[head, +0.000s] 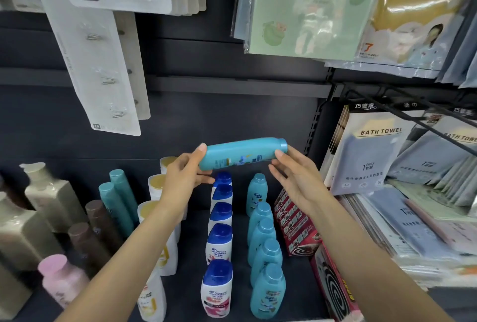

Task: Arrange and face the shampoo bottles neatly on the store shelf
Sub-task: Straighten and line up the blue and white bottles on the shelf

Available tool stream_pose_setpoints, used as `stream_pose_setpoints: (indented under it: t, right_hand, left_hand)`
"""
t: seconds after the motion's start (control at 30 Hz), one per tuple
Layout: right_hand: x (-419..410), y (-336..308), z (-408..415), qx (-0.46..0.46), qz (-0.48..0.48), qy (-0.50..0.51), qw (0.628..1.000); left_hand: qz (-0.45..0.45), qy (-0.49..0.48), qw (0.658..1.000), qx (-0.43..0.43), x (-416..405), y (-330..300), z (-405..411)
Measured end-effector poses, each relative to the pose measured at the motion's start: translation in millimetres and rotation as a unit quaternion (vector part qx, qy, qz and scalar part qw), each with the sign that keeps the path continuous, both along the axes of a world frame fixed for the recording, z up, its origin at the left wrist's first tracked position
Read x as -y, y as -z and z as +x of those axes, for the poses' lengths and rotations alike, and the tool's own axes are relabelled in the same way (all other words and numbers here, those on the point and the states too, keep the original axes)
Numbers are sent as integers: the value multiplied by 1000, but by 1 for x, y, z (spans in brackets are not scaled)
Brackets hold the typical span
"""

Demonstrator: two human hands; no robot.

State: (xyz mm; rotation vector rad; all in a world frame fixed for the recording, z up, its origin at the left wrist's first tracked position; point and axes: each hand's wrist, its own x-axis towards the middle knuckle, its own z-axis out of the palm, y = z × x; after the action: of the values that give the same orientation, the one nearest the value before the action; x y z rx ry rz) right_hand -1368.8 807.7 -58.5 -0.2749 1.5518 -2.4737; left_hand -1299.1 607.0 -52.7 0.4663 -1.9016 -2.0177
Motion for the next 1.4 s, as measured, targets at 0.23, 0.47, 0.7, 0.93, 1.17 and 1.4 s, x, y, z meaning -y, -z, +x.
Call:
stream_pose_setpoints:
  t: [0.23,0.47,0.7,0.93,1.17,1.4]
  right_hand:
    - [6,-6,-1,2,-4,23,1000]
    - [1,-10,-8,-13,30,84,996]
    - [-3,-5,-22,-98,191,175,961]
    - [-2,22,-41,-175,317,184,914]
    - [6,58,-59,-181,444,84,873]
    - [7,77,-65,-173,507,17,844]
  left_hand:
    - [-9,36,992,123,-2,7,-6]
    - [-78,94,987,106,-2,23,-16]
    - [-304,105,945,53,4,47,-35]
    - [-534,177,823,79,7,77,-52]
    - [-572,242,774,127,13,95,-59]
    - [-535,266,795,104,15,103,-57]
